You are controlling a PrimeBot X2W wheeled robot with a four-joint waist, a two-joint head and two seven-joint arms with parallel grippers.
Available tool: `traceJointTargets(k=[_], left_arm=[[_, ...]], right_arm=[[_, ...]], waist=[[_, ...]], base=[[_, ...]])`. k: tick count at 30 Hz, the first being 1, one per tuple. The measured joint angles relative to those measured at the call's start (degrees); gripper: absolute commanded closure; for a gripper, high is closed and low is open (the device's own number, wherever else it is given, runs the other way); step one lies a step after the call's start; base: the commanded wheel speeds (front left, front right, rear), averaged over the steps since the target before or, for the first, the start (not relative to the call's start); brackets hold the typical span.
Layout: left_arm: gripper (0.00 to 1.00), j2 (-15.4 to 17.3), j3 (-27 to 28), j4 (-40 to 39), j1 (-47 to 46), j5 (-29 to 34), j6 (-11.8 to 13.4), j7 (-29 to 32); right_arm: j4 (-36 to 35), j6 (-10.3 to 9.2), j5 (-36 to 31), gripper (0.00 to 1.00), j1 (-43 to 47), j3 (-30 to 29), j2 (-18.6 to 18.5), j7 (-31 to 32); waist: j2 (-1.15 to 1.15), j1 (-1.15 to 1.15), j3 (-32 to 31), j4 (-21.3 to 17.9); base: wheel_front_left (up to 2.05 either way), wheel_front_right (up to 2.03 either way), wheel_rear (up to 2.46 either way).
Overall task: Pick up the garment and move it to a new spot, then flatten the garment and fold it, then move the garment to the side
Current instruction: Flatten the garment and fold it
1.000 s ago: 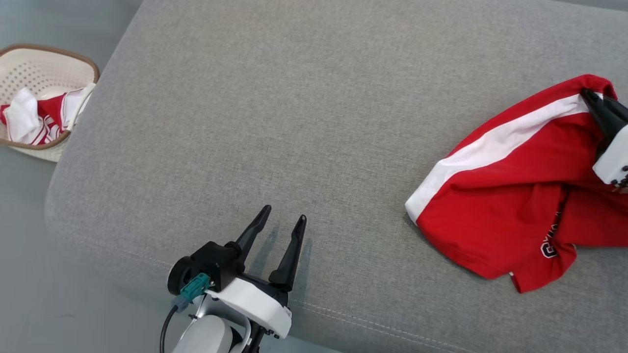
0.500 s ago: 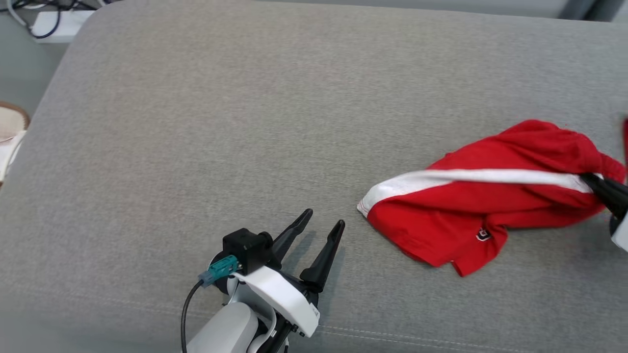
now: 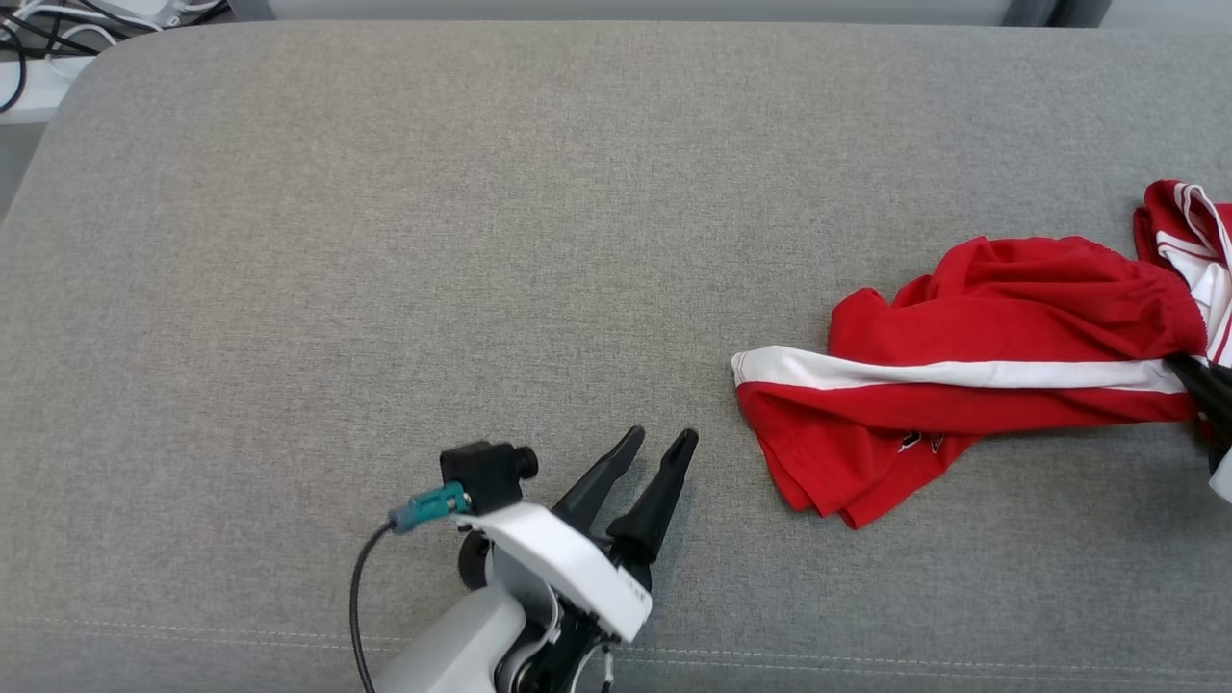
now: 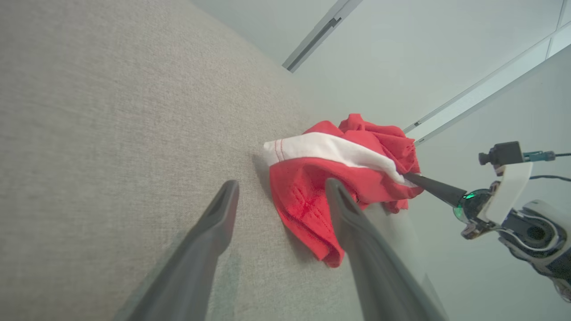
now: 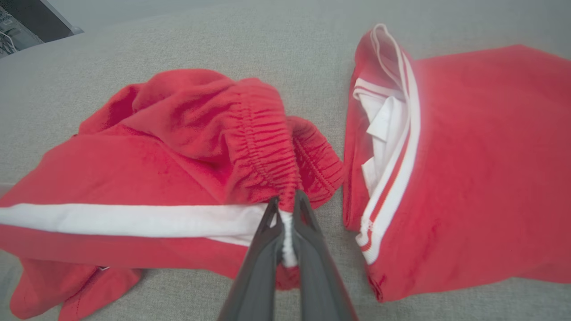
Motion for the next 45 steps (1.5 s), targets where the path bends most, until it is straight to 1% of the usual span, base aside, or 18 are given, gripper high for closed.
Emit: traceJointTargets(k=[2, 5, 7, 11, 17, 23, 27, 30, 36, 45], left_arm=[[0.0, -0.01, -0.75, -0.9, -1.46, -7.33, 0.0, 2.16], [0.0, -0.12, -1.92, -1.14, -4.84, -15.07, 0.0, 5.65], [0.0, -0.1, -2.96, 0.25, -7.32, -17.72, 0.0, 7.75], [0.0, -0.12, -4.03, 3.39, -10.6, -21.96, 0.0, 9.57], [0.0, -0.09, -7.15, 7.59, -14.13, -23.17, 0.01, 9.99], [0.0, -0.2, -9.09, 9.27, -16.4, -27.75, 0.0, 10.42], [0.0, -0.19, -9.31, 10.35, -16.95, -31.01, 0.0, 10.43], [0.0, -0.08, -9.64, 11.58, -17.96, -32.01, 0.01, 10.37], [0.0, 0.16, -8.88, 10.57, -19.29, -35.83, 0.01, 11.07], [0.0, 0.05, -9.16, 8.95, -19.71, -37.46, 0.01, 16.44]], right_arm=[[-0.01, 0.0, -0.88, 1.0, 0.0, -0.35, 0.52, 0.12], [-0.1, 0.0, -2.01, 1.0, 0.14, -0.54, 1.63, 0.43], [-0.3, 0.0, -3.01, 1.0, 0.23, -0.69, 2.14, 0.85], [-0.76, 0.0, -4.54, 1.0, 0.22, -1.37, 3.44, 1.49], [-1.81, 0.0, -5.84, 1.0, 0.18, -1.53, 5.0, 2.26], [-2.7, 0.0, -7.49, 1.0, -0.12, -1.56, 6.38, 2.69], [-3.13, 0.0, -8.17, 1.0, -0.4, -1.38, 7.03, 3.21], [-3.74, 0.0, -8.38, 1.0, -0.77, -1.2, 7.43, 3.26], [-4.14, 0.0, -8.72, 1.0, -1.77, -0.22, 8.42, 3.34], [-3.88, 0.0, -8.71, 1.0, -2.76, 0.08, 8.59, 3.42]], waist=[[0.0, 0.0, 0.28, -0.22], [0.0, 0.0, 0.69, -0.6], [0.0, 0.0, 0.9, -1.0], [0.0, 0.0, 1.57, -2.0], [0.0, 0.0, 2.81, -3.33], [0.0, 0.0, 4.18, -5.2], [0.0, 0.0, 4.91, -6.53], [0.0, 0.0, 5.41, -7.44], [0.0, 0.0, 6.51, -8.72], [0.0, 0.0, 6.76, -8.67]], base=[[0.0, 0.0, 0.0], [0.0, 0.0, 0.0], [0.0, 0.0, 0.0], [0.0, 0.0, 0.0], [0.0, 0.0, 0.0], [0.0, 0.0, 0.0], [0.0, 0.0, 0.0], [0.0, 0.0, 0.0], [0.0, 0.0, 0.0], [0.0, 0.0, 0.0]])
